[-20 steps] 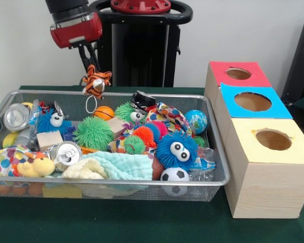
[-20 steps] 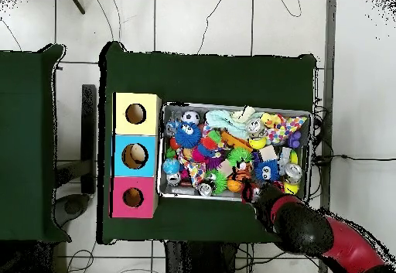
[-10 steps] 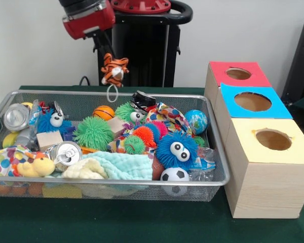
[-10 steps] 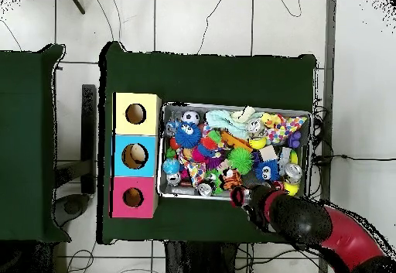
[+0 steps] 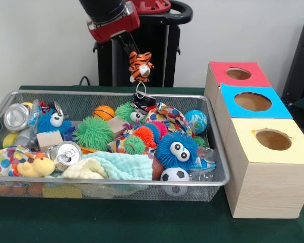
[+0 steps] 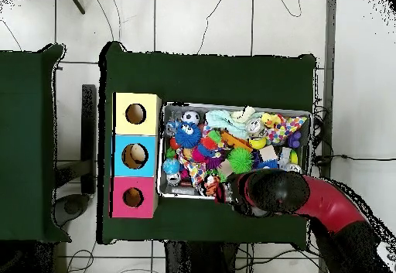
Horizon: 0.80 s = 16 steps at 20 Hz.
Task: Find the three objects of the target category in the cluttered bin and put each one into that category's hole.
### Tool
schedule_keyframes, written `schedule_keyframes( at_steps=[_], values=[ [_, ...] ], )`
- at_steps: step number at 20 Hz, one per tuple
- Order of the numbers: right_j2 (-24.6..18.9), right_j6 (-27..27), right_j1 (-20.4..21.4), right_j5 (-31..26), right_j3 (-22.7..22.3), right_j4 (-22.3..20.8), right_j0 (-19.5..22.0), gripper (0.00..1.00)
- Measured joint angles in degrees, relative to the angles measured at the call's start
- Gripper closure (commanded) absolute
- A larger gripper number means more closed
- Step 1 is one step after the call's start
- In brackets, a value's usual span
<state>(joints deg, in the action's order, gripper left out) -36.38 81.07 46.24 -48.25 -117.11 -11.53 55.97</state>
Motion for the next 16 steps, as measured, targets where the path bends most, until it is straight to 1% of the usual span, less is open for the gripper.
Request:
schedule_keyframes(
  at_steps=[5, 9, 16],
  values=[
    [1.07, 0.0, -0.74, -1.46, 2.94, -0.01, -2.01, 1.0],
    [1.42, 0.0, -0.76, -1.46, 4.18, 0.61, -2.41, 1.0],
    [1.42, 0.0, 0.57, -1.47, 4.43, 4.56, -2.3, 1.0]
  ],
)
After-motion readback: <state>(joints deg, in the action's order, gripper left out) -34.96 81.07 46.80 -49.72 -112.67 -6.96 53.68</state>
